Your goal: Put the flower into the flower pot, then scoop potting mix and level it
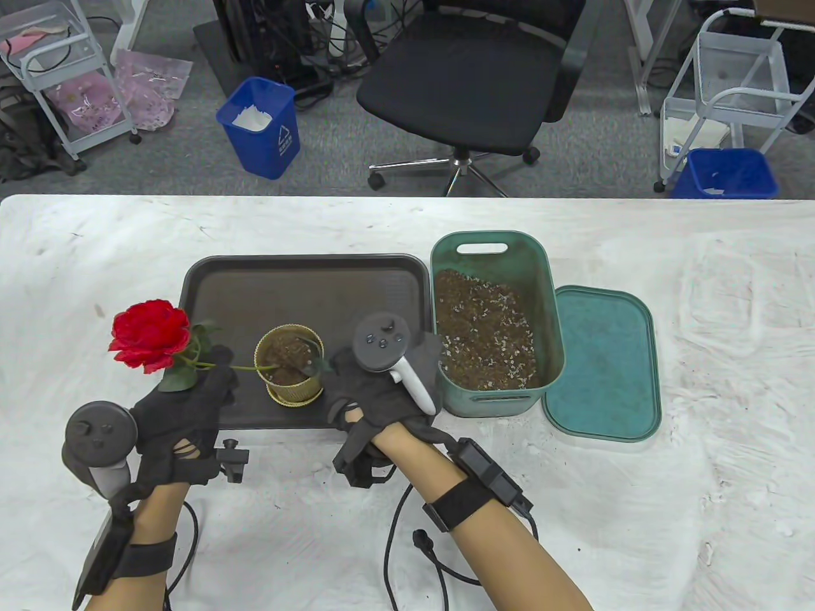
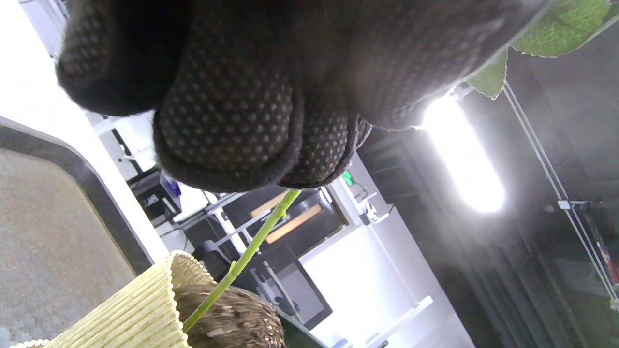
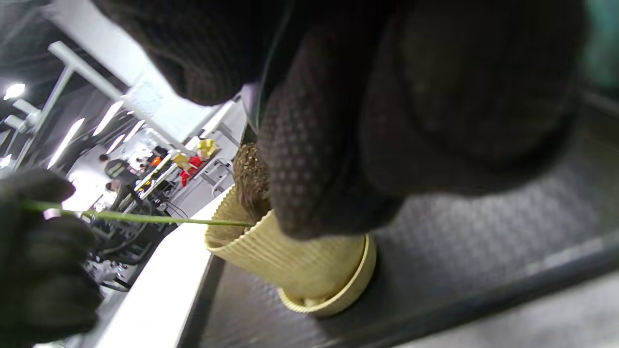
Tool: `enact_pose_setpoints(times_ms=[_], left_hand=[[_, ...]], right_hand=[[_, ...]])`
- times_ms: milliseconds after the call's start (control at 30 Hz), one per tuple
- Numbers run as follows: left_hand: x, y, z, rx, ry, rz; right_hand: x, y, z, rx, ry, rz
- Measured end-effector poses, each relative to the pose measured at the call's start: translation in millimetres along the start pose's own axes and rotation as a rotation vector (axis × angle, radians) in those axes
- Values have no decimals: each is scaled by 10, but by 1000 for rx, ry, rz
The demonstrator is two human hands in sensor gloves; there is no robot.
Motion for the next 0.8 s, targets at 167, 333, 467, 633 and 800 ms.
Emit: enact_pose_setpoints(times_ms=[167, 333, 467, 633, 800], left_hand=[[6, 6, -2, -3, 0, -2], [8, 10, -4, -5, -1, -3], [9, 13, -5, -4, 0, -2], [10, 12, -7, -3, 0, -2], [15, 17, -6, -3, 4, -7]], right_hand=[[130, 60, -299, 306, -122, 131], [188, 96, -426, 468, -175, 202], [246, -44, -396, 444, -169, 231], [382, -541, -249, 362, -117, 313], [449, -1237, 81, 294, 25, 440]])
Point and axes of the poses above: the tracker on the back of each hand, its own z axis roughly to the little-finger side, its own x axis roughly from the fingertips to the wrist, y = z × x, the point moved 2 cm from there along -x, roughly from the wrist to the fingertips, and after that the axes turned 5 degrees about x, right-handed, at the moved point
